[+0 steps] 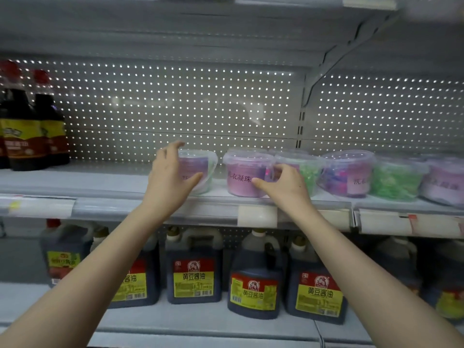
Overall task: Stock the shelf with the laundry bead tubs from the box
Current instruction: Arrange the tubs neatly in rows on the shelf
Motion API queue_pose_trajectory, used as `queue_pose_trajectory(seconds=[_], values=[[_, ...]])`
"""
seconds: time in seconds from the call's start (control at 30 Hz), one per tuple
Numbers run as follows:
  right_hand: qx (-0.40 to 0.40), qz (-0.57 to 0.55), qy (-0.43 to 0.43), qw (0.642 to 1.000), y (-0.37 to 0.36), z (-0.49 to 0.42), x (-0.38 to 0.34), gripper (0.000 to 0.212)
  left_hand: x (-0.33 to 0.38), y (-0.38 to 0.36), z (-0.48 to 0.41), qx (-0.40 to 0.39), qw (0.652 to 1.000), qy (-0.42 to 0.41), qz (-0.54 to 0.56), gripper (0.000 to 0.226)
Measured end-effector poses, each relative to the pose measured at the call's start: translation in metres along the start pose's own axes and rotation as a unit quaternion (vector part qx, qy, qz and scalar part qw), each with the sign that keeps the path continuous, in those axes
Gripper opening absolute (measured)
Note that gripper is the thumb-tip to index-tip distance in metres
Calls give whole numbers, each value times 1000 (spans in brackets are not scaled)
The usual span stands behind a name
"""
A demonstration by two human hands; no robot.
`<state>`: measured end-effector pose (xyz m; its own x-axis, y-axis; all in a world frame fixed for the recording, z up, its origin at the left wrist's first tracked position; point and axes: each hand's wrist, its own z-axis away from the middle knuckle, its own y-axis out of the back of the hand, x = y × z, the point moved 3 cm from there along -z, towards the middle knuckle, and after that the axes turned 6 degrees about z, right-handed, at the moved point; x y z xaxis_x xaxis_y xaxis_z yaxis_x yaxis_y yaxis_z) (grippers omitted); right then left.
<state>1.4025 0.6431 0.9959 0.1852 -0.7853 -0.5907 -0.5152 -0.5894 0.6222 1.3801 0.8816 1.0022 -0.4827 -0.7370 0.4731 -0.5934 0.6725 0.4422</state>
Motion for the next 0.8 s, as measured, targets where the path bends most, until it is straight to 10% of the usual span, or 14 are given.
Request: queue_pose_trajectory(seconds=[0.17, 0.8], values=[[5, -24, 29, 999, 20, 5, 3, 32, 29, 1, 16, -12, 997, -67, -30, 49], [-36, -47, 121, 991, 54, 28, 21, 51, 54, -2, 32, -31, 996, 6, -79, 41]])
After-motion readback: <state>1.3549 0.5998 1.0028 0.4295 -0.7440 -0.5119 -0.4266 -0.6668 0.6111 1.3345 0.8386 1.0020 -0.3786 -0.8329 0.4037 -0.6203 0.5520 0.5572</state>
